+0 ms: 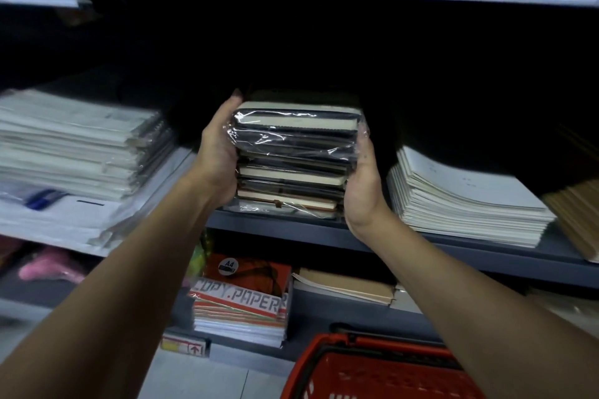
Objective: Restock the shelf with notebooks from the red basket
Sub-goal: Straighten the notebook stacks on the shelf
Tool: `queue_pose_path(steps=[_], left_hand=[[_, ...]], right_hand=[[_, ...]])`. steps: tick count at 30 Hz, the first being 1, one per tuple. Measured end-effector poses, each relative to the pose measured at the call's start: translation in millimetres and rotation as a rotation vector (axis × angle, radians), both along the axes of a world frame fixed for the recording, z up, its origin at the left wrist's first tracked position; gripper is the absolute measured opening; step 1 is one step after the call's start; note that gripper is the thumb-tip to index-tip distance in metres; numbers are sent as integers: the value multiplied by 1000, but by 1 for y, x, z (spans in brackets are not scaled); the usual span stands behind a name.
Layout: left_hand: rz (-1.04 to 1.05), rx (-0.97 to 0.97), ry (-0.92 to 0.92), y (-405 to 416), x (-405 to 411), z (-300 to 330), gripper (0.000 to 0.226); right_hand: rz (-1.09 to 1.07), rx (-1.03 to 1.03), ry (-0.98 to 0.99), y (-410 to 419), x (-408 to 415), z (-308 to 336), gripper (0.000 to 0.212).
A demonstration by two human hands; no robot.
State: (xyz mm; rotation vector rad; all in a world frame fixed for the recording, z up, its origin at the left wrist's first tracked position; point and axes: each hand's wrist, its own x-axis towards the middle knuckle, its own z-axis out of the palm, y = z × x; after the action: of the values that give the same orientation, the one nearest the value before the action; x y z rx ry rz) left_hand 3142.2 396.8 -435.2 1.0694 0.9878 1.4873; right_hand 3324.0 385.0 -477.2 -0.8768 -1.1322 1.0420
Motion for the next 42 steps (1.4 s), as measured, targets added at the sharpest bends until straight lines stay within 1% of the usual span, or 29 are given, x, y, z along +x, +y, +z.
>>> queue_pose_path(steps=[2, 3, 5, 6, 9, 11, 12, 14, 15, 16, 18, 21, 24, 27, 28, 30, 32, 33, 35, 38, 40, 42], left_hand=[[28, 24, -2, -2, 2, 1, 57], [36, 26, -5, -4, 4, 2, 63], [35, 27, 0, -8, 7, 4, 69], [45, 23, 15, -9, 7, 4, 68], [59, 24, 7, -4, 3, -1, 54], [62, 19, 20, -4, 4, 0, 54], [59, 17, 24, -5, 4, 0, 55], [82, 4, 31, -8, 6, 2, 52], [100, -3, 27, -8, 5, 1, 47], [100, -16, 38, -8, 4, 1, 43], [87, -50, 50, -12, 4, -2, 47], [72, -102, 56, -21, 3, -10, 47], [44, -113, 125, -32, -5, -17, 45], [58, -172, 158, -46, -13, -20, 64], [70, -181, 184, -52, -14, -20, 65], [108, -169, 260, -64, -18, -23, 56], [165, -189, 291, -76, -21, -25, 46], [184, -198, 302, -82, -22, -26, 43], [208, -199, 353, -100, -23, -29, 36], [258, -198, 455, -129, -20, -37, 21], [271, -192, 531, -144, -15, -41, 16], [248, -186, 588, -153, -8, -43, 14]], right_hand=[[14, -5, -26, -1, -1, 1, 60], [16, -29, -33, -1, -2, 1, 62], [11, -64, -35, -1, -1, 1, 56], [8, -72, -40, -1, -1, 0, 55], [-11, -76, -46, -4, 0, 2, 58], [-10, -94, -50, -3, -1, 2, 61], [-8, -104, -56, -4, -2, 2, 66], [-14, -111, -96, -8, -3, 5, 89], [-30, -113, -121, -10, -4, 5, 96], [-51, -110, -153, -10, -4, 5, 97], [-99, -129, -217, -16, -5, 8, 94], [-181, -212, -258, -22, -4, 5, 78], [-213, -247, -285, -34, -5, 5, 74], [-218, -198, -344, -54, -4, 3, 67], [-217, -171, -372, -61, -4, 2, 64], [-219, -130, -461, -74, -1, 0, 55], [-214, -102, -578, -84, 4, -4, 41], [-210, -83, -631, -88, 7, -7, 38], [-174, -67, -698, -97, 14, -13, 43], [-126, -102, -766, -116, 27, -13, 63], [-135, -103, -817, -129, 38, -11, 64], [-160, -89, -859, -142, 52, -8, 58]])
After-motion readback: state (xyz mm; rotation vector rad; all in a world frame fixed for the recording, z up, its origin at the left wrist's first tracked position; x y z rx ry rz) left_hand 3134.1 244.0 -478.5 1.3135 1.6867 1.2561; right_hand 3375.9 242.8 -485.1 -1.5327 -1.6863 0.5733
